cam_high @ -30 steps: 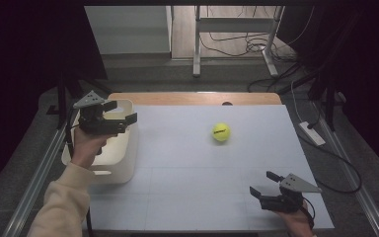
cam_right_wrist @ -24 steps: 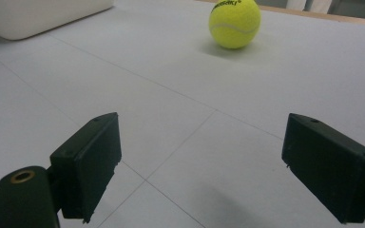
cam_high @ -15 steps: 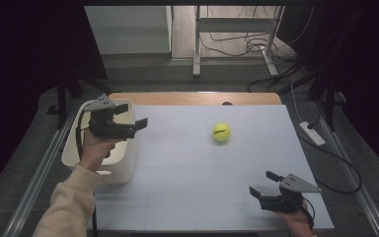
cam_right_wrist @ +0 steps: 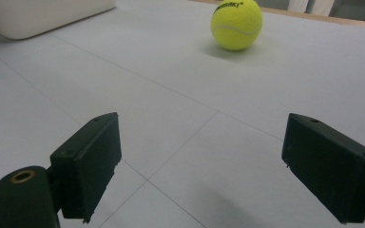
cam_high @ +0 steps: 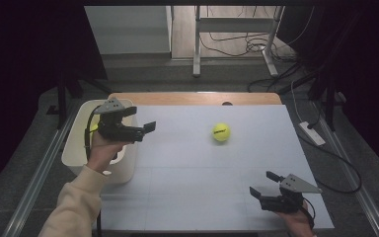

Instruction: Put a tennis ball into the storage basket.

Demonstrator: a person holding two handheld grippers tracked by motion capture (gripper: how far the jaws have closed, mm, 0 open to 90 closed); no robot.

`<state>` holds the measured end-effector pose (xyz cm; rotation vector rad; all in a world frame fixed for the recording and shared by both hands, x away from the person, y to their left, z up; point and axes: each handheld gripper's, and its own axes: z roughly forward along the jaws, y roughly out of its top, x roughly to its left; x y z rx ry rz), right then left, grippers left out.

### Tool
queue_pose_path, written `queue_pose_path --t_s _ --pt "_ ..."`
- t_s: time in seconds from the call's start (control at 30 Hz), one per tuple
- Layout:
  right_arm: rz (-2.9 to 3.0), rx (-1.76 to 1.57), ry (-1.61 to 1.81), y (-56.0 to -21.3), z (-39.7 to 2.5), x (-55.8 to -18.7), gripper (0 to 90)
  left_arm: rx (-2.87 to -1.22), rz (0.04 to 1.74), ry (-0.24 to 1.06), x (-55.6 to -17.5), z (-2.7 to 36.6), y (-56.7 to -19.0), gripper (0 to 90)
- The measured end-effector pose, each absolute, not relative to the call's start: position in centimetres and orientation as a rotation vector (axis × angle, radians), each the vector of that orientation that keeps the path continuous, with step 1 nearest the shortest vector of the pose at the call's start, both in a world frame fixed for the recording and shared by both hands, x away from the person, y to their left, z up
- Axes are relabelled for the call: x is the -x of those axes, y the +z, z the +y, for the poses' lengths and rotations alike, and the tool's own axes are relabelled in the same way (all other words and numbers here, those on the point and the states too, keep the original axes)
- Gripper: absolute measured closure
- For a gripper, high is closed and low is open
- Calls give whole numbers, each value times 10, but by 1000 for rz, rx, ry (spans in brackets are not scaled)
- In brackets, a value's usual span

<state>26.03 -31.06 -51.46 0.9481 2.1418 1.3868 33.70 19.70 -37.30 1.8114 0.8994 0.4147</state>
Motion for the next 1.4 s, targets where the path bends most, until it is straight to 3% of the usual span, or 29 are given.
queue_pose_path --t_s 1.4 --pt "2156 -921 1422 -512 -301 -270 127 -1932 814 388 -340 138 -388 62"
